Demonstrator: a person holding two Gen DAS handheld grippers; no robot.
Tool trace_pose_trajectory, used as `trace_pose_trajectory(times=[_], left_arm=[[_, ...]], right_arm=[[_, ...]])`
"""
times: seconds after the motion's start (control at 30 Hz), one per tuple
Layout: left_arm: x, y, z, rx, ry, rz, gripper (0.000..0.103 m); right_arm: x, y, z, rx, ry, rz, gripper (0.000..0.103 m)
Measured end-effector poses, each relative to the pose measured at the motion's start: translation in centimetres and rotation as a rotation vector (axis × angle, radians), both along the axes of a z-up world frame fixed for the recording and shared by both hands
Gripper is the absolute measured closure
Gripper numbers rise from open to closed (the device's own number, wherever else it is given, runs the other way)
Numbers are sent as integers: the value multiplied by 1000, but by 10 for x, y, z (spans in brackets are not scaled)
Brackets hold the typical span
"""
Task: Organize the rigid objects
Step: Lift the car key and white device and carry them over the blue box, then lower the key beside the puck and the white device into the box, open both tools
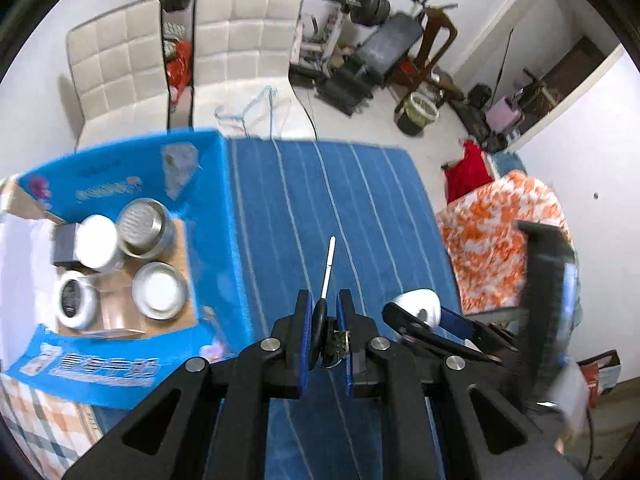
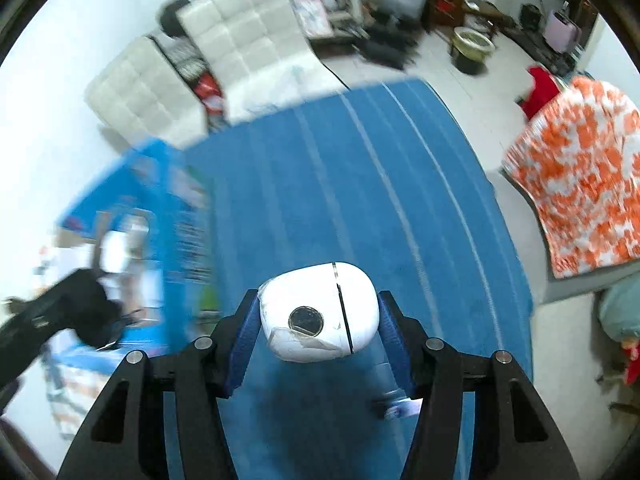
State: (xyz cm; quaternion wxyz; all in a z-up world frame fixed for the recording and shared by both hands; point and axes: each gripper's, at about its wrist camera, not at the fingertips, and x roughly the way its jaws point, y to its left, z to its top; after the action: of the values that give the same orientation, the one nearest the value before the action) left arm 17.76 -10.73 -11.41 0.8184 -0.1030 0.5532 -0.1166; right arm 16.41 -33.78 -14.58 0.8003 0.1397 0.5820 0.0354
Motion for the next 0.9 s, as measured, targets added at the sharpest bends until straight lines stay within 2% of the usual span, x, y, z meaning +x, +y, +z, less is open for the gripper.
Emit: trace_pose_trajectory(times=[0.13, 0.23, 0.3, 0.43, 0.6, 0.77, 0.9], left_arm=[[-14, 45, 42, 10, -69, 28, 93], [-23, 88, 54, 39, -76, 75, 93], [-30, 121, 52, 68, -62, 127, 93], [-40, 186, 29, 69, 8, 227, 93], [-39, 236, -9, 65, 89, 295, 93], [-28, 254, -50, 52, 167, 297, 93], [-24, 253, -76, 55, 221, 270, 93]], right_arm=[[-14, 49, 46, 87, -52, 76, 43], [-18, 91, 48, 115, -47, 128, 43], [-22, 120, 42, 130, -27, 158, 43], [-23, 177, 18, 130, 23, 201, 43], [-16, 216, -8, 85, 74, 221, 43], [-2, 234, -36, 47, 131, 217, 43], [3, 248, -56, 13, 166, 219, 43]])
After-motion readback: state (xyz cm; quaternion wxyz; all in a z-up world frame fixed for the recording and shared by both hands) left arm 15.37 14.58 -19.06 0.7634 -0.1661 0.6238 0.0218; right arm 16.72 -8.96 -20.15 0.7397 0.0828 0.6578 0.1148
